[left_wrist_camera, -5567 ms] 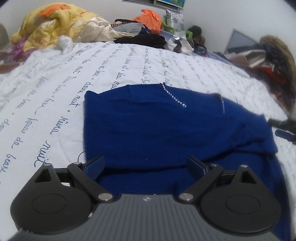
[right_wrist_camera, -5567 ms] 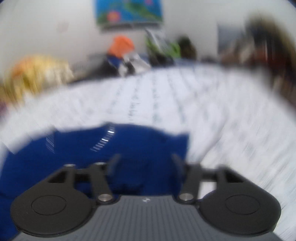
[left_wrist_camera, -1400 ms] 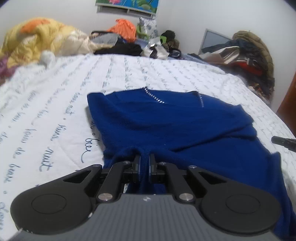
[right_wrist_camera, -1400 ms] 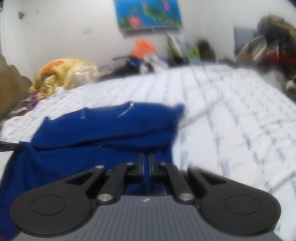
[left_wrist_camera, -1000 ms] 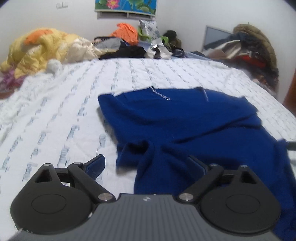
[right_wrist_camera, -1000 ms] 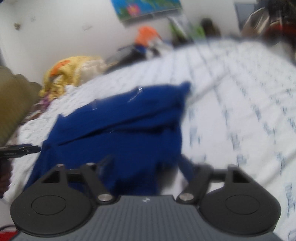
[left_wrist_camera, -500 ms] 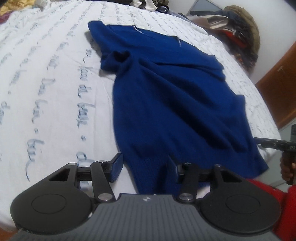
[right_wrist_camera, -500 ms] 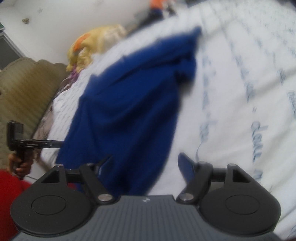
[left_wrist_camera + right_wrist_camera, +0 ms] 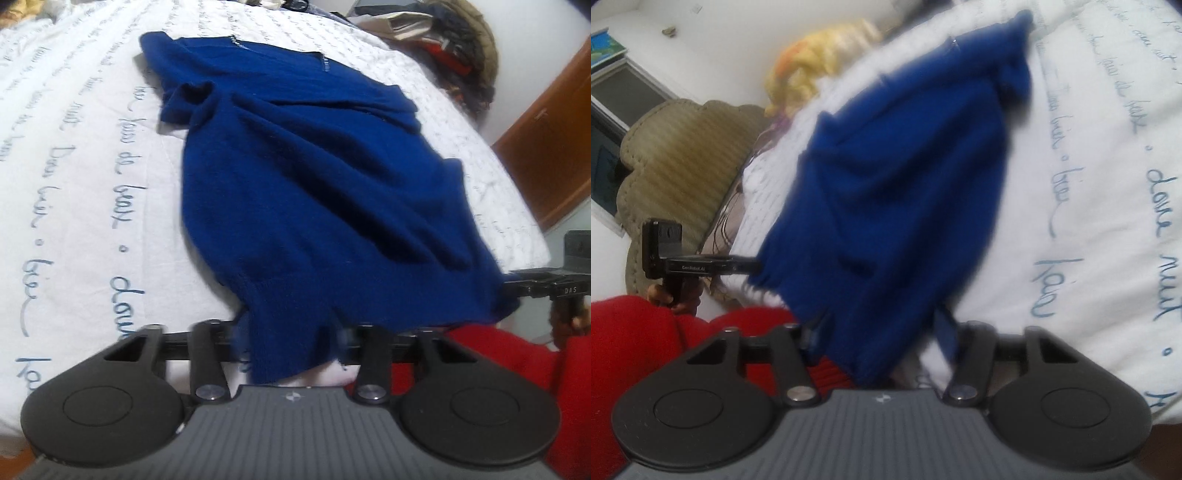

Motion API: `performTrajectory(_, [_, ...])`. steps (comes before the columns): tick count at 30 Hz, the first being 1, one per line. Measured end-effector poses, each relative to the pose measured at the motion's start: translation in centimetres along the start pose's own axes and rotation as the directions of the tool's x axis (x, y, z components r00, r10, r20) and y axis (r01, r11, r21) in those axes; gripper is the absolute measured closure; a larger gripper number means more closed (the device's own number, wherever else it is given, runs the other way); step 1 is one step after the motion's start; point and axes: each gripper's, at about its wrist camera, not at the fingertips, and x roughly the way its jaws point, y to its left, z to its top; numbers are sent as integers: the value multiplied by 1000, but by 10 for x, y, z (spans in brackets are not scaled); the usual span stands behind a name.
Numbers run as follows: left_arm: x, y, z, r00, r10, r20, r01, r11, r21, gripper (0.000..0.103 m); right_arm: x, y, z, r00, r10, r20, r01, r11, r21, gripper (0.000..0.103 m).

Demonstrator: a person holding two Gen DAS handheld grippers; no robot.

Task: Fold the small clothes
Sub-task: 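Lift the hem with both grippers and fold it toward the collar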

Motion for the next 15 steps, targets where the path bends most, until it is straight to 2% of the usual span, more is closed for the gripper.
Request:
performTrajectory(1, [0,1,0,1000,13,-5,-13,1000,-9,91,3,1,-1,1000,-14,-4,14,1000,-1,78])
performTrajectory(2, [1,4,1,1000,19,-8,-19,1000,-24,100,7,3,-1,999,-41,-1,41,999,-2,91])
performTrajectory(3, [-1,8,-1,1000,17,-6,-17,999,-37,100,9,4,0,998,-63,6,63,998,-4,95])
performTrajectory(6, [-4,7,-1,1000,23,16,-23,999,-42,100,8,4,2,995,-86,51,85,996,15,97])
performTrajectory(10, [-22,-2,6,995,-17,98,19,999,-27,100,-3,15,12,986,-52,155,52,999,7,97])
performTrajectory(13, [-46,-8,15,981,-55,188,60,998,-19,100,-18,23,24,971,-13,237,18,1000,-18,97])
performTrajectory(15, [-63,-11,21,965,-84,249,91,996,-17,100,-27,29,32,960,9,280,-1,1000,-30,97])
